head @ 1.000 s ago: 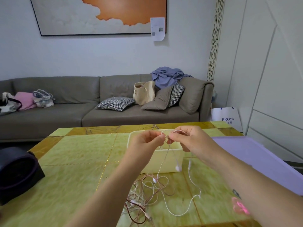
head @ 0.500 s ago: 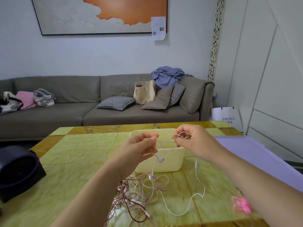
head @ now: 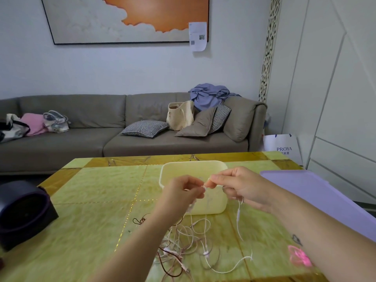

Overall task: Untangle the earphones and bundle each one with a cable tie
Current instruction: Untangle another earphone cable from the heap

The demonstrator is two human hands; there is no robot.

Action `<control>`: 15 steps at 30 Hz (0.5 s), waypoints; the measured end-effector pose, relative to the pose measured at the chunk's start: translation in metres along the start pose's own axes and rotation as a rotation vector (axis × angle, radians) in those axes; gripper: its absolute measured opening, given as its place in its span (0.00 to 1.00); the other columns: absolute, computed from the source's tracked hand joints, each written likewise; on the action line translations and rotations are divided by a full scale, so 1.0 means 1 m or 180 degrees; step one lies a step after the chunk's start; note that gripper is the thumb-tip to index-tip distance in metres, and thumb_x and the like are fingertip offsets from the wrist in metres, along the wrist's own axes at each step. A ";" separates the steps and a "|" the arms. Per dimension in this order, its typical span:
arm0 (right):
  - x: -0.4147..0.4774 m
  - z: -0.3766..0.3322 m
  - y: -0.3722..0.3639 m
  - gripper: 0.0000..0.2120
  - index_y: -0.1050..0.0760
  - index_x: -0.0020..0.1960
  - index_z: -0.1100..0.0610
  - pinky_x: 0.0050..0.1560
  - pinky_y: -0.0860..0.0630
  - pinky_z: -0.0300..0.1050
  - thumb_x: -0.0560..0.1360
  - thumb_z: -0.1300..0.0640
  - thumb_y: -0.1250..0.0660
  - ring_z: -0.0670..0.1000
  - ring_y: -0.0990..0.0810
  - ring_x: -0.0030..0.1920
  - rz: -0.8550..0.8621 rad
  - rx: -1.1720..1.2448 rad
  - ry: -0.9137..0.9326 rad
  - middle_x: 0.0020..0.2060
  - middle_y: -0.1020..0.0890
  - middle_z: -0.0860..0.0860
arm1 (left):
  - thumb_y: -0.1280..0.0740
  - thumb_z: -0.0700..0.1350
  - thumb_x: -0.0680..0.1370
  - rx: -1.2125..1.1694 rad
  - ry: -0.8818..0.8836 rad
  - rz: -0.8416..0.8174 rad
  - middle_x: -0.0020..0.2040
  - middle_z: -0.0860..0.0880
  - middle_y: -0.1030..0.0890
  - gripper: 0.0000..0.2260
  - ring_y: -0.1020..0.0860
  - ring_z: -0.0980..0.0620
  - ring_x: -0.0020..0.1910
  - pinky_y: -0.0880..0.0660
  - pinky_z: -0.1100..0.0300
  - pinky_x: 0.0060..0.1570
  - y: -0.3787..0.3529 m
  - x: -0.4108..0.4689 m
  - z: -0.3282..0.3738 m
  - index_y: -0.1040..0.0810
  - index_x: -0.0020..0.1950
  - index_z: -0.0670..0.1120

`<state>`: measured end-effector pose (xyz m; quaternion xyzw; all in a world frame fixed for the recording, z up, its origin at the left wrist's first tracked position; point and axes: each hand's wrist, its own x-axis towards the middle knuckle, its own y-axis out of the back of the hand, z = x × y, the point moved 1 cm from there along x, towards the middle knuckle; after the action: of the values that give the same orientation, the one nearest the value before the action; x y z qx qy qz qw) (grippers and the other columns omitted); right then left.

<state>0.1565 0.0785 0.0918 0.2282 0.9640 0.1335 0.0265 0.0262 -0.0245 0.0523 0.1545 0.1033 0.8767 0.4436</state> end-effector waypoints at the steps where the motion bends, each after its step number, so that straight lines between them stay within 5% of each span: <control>1: 0.001 0.002 -0.002 0.11 0.18 0.46 0.61 0.28 0.40 0.34 0.78 0.57 0.37 0.45 0.42 0.24 -0.0022 0.0064 -0.0027 0.28 0.22 0.46 | 0.33 0.38 0.76 -0.0419 0.0092 0.0184 0.40 0.48 0.17 0.03 0.19 0.55 0.38 0.21 0.59 0.43 -0.003 0.001 0.002 0.22 0.47 0.46; 5: 0.005 0.010 -0.004 0.12 0.18 0.45 0.59 0.27 0.43 0.36 0.79 0.57 0.39 0.44 0.40 0.23 0.0026 0.0550 -0.0143 0.28 0.24 0.49 | 0.36 0.36 0.78 -0.2228 0.0644 0.0694 0.39 0.48 0.20 0.04 0.20 0.54 0.38 0.23 0.60 0.37 -0.007 0.005 0.011 0.25 0.47 0.45; 11: 0.002 0.015 0.006 0.15 0.25 0.61 0.54 0.27 0.41 0.39 0.81 0.55 0.47 0.45 0.42 0.21 -0.0041 0.1253 -0.0315 0.29 0.21 0.54 | 0.33 0.41 0.76 -0.2721 0.1198 0.0111 0.31 0.52 0.26 0.03 0.25 0.57 0.29 0.22 0.60 0.37 0.011 0.005 0.010 0.23 0.43 0.46; 15: 0.001 0.009 0.003 0.19 0.29 0.63 0.50 0.28 0.43 0.40 0.80 0.59 0.53 0.46 0.44 0.22 -0.0236 0.0748 -0.0281 0.30 0.19 0.59 | 0.37 0.37 0.77 -0.2607 0.1112 -0.0489 0.37 0.50 0.19 0.07 0.21 0.56 0.33 0.20 0.59 0.38 0.015 0.000 0.019 0.19 0.50 0.42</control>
<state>0.1583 0.0839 0.0839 0.1997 0.9787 0.0084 0.0468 0.0222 -0.0321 0.0748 -0.1922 -0.1676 0.8228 0.5079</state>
